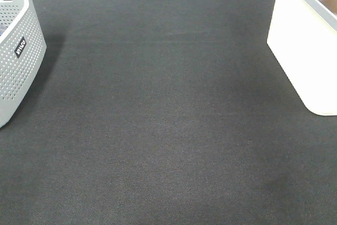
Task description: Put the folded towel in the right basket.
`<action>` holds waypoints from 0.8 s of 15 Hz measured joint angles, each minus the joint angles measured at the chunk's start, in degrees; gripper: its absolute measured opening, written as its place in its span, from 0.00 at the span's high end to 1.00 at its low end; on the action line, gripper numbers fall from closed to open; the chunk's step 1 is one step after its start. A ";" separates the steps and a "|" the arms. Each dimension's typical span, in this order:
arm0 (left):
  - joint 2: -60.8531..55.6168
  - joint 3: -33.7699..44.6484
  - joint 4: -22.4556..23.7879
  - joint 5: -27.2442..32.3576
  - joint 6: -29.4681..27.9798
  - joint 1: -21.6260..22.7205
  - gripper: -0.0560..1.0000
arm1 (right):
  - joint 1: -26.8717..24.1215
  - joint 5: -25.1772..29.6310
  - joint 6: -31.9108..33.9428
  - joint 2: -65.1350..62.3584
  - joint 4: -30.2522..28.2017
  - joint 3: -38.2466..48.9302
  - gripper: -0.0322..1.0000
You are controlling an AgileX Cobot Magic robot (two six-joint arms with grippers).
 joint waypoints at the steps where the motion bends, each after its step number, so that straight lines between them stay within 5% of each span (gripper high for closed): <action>1: 0.00 0.00 0.00 0.00 0.00 0.00 0.12 | 0.00 0.06 0.00 2.01 0.11 0.00 0.97; 3: 0.00 0.00 0.00 0.00 0.00 0.00 0.12 | 0.00 0.06 0.63 4.81 0.40 0.00 0.90; 8: 0.00 0.00 0.00 0.00 0.00 0.00 0.12 | 0.06 0.17 3.38 5.50 0.40 0.00 0.30; 12: 0.00 0.00 0.00 0.00 0.00 0.00 0.12 | 4.47 1.95 3.38 1.66 -0.06 0.00 0.26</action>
